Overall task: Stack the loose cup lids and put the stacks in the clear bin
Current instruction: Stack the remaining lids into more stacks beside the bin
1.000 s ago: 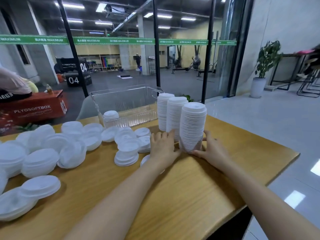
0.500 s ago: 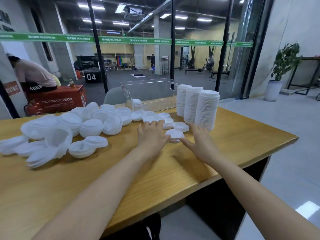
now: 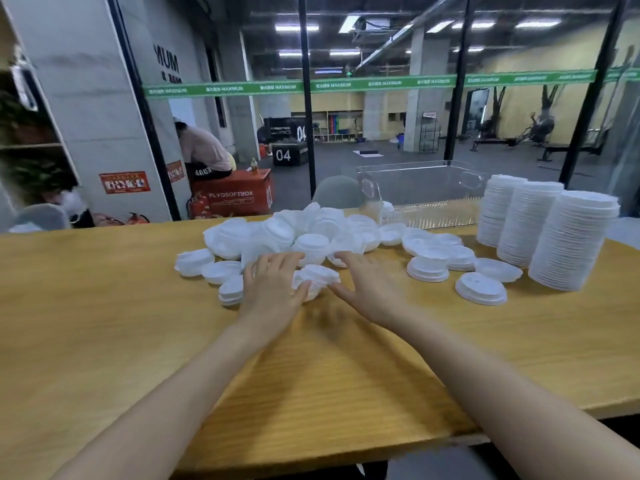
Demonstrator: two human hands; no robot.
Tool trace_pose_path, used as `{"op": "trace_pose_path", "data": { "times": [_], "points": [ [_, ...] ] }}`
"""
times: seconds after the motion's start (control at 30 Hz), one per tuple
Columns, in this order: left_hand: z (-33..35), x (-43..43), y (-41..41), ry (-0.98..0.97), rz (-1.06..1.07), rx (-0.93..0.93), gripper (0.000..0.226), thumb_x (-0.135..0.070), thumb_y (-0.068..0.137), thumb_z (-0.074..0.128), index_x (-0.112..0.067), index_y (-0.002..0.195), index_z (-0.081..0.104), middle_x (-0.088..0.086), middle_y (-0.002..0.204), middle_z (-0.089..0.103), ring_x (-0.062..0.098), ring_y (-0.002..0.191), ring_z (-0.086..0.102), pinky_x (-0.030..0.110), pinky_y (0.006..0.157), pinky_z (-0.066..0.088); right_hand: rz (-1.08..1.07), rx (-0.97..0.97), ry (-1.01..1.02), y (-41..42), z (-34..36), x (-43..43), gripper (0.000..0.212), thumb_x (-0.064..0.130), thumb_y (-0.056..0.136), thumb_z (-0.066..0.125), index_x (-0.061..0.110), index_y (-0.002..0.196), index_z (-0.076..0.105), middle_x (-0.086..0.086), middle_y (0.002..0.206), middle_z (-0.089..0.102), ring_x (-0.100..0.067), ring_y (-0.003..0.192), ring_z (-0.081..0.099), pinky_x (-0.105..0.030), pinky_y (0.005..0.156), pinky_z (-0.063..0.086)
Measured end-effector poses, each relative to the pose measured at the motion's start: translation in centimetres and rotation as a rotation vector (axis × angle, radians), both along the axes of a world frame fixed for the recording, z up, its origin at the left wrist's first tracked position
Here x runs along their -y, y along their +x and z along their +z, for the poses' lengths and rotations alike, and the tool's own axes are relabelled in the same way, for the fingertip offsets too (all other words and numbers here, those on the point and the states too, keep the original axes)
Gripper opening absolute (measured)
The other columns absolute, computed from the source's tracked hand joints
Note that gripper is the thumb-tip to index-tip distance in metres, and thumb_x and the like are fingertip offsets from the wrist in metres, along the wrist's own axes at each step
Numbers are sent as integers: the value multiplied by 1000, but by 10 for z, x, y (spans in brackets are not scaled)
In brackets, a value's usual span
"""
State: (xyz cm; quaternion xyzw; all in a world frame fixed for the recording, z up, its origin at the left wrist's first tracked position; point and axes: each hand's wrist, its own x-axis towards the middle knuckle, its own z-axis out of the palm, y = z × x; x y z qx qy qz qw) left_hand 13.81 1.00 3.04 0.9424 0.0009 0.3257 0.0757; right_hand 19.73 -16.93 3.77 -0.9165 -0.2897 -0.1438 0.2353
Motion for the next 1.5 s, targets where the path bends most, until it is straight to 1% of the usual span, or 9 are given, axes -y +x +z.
{"op": "trace_pose_path", "data": {
  "times": [0.1,0.37,0.5,0.83,1.07,1.2,1.3,1.4,1.5],
  "points": [
    [-12,-26,0,112,-29,71,44,-43,87,43,-21,121,61,-2,118,63,21,113,49,37,99,26,50,-48,46,13,-10,-17,55,45,98,54,25,147,37,1,147,45,-23,135,37,-41,106,39],
    [-32,-63,20,264,-204,91,33,-36,90,50,-20,117,62,5,133,55,28,129,42,46,110,26,108,-38,7,44,-32,-24,71,70,87,24,31,143,41,9,145,47,-17,134,34,-38,109,33],
    [-35,-67,23,263,-233,67,34,-43,92,48,-19,106,68,5,134,55,28,133,38,52,114,22,131,-122,94,49,-35,-23,54,56,96,41,33,145,39,14,144,44,-12,136,28,-34,111,29],
    [-36,-69,22,266,-314,90,18,-35,91,58,-22,93,71,4,132,58,30,134,38,54,118,11,181,-288,240,55,-38,-16,46,43,95,58,33,138,46,19,125,51,-3,126,29,-19,93,26],
    [-33,-66,18,267,-349,161,5,-22,84,71,-20,88,74,-4,100,65,26,121,49,52,120,8,249,-344,243,58,-40,-15,33,48,88,66,46,119,56,13,129,55,1,128,34,-6,93,30],
    [-30,-63,18,290,-378,197,13,-24,89,63,-18,88,74,-6,88,64,23,117,53,49,121,3,277,-344,272,57,-39,-15,33,47,85,71,46,116,59,13,128,57,3,125,38,-8,97,31],
    [-31,-59,16,305,-396,222,20,-24,94,56,-15,88,73,-7,80,63,21,110,57,51,121,8,265,-321,337,56,-37,-11,33,51,83,71,46,114,61,17,123,60,-2,123,42,-24,103,35],
    [-27,-50,13,199,-403,236,21,-26,92,55,-14,93,72,-8,82,66,14,100,58,44,117,18,206,-235,439,55,-30,0,25,50,85,70,48,107,59,19,117,61,-8,122,47,-30,103,37],
    [-16,-29,2,-197,-461,182,18,-28,91,62,-18,101,72,-11,88,70,4,89,59,30,100,36,125,-151,492,58,-22,19,26,40,89,68,36,114,60,15,120,62,-13,123,49,-31,105,35]
  ]
}}
